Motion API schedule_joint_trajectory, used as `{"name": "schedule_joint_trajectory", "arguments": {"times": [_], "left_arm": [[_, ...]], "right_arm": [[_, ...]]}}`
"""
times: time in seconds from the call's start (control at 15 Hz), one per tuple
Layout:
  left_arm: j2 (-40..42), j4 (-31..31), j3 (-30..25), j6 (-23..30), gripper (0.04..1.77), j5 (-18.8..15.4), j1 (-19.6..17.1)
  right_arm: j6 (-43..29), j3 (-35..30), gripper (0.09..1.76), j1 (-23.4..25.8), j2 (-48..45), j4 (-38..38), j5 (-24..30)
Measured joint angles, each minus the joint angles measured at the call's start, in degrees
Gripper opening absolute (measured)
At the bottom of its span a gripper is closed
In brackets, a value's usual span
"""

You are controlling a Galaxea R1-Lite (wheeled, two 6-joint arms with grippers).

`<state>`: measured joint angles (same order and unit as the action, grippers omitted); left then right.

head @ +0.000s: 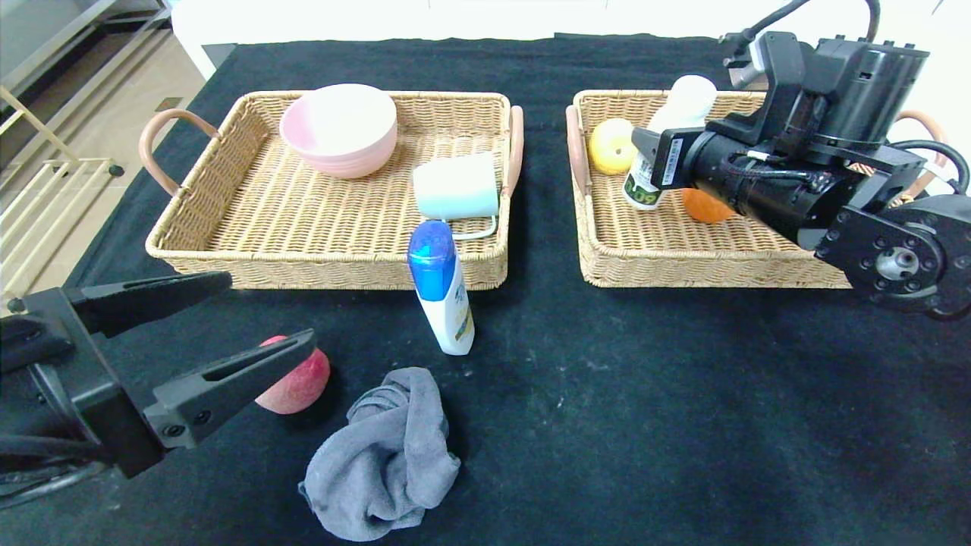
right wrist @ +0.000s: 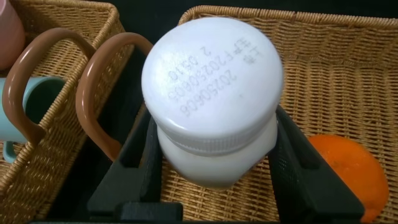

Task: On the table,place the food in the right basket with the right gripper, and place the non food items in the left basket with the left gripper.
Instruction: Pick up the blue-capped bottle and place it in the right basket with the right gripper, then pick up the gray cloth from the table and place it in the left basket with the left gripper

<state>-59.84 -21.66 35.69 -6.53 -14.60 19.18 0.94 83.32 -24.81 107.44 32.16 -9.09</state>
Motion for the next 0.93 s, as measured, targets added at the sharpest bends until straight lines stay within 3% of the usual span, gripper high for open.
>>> {"name": "schedule_joint_trajectory", "arguments": {"times": [0.13, 0.67, 0.93], "left_arm": [[0.0, 0.0, 0.0, 0.0, 1.76, 0.0, 0.0], [0.0, 0.0, 0.0, 0.0, 1.76, 0.0, 0.1], [0.0, 0.0, 0.0, 0.0, 1.76, 0.0, 0.1]], "right_arm": [[0.1, 0.0, 1.02, 0.1, 0.0, 0.0, 0.0], [0.1, -0.8, 1.45, 0.1, -0.5, -0.2, 0.1], [0.6, -5.5, 1.55, -0.5, -4.1, -0.7, 0.0]]}}
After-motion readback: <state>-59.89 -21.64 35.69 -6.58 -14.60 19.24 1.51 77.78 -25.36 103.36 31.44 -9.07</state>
